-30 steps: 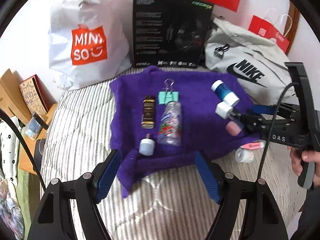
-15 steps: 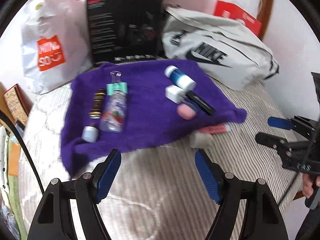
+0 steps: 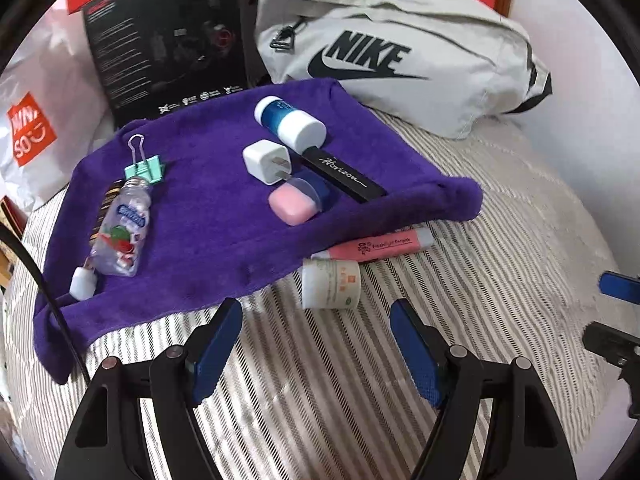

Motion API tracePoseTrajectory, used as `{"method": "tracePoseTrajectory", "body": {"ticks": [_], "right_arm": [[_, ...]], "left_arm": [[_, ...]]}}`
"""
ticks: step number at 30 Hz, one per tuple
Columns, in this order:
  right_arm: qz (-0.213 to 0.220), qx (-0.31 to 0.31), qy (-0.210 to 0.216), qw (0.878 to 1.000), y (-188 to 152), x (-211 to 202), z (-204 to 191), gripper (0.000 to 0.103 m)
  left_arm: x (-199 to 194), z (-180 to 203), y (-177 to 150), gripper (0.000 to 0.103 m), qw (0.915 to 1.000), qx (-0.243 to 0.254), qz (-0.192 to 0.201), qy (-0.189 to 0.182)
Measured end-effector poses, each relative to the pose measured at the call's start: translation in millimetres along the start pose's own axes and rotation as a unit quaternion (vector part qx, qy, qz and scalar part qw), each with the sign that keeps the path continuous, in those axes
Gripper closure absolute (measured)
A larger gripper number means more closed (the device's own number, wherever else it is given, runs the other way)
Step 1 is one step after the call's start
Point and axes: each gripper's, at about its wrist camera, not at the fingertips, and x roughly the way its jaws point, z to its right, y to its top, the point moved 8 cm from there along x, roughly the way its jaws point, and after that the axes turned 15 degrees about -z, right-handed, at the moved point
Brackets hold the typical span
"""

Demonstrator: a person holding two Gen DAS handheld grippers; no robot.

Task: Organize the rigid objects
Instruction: 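Grasp the round cream jar with the left tool while the right tool grasps the pink highlighter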

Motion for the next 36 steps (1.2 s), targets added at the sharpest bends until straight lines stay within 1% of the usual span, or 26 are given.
{"method": "tracePoseTrajectory", "body": {"ticks": [6,8,10,12,13,14,15,17,20,24,28,31,36], "right_arm": [[-0.002,-0.003,0.002,1.0,0,2,0,0.038],[-0.003,-0.002,0.007,1.0,1,4,1,0.038],[-0.006,-0.002,0.009,1.0,1,6,1,0.038],[-0.009,-0.004,0.009,1.0,1,8,1,0.038],[-0.01,-0.004,0.008,1.0,1,9,1,0.038],[-0.012,-0.004,0.008,1.0,1,10,1,0.038],[-0.013,-0.003,0.009,1.0,0,10,2,0.038],[-0.013,0.0,0.012,1.0,0,11,3,0.038],[-0.01,0.0,0.018,1.0,2,10,1,0.038],[-0.003,-0.008,0.032,0.999,10,9,-8,0.038],[0.003,-0.018,0.048,0.999,28,15,-26,0.038],[0.008,-0.034,0.044,0.998,42,23,-40,0.038],[0.013,-0.07,0.042,0.997,76,49,-62,0.038]], "left_arm": [[11,3,8,0.028,1.0,0.003,-0.002,0.009],[13,6,10,0.035,1.0,0.006,-0.004,0.0],[16,7,13,0.039,1.0,0.006,-0.005,0.0],[18,7,15,0.047,1.0,0.004,-0.007,-0.001],[21,7,16,0.056,0.9999,0.004,-0.01,-0.006],[23,8,17,0.068,0.9998,0.005,-0.013,-0.011],[25,9,17,0.074,0.9997,0.006,-0.017,-0.016],[24,10,15,0.074,0.9996,0.012,-0.016,-0.02],[16,7,14,0.074,0.9995,0.007,-0.01,-0.03],[3,-1,8,0.074,0.9997,0.008,-0.006,-0.024],[-9,-17,-1,0.074,0.9998,-0.004,-0.004,-0.02],[-14,-32,-11,0.074,0.9998,-0.016,-0.009,-0.013],[-20,-62,-32,0.074,0.9991,-0.039,-0.016,-0.009]]}}
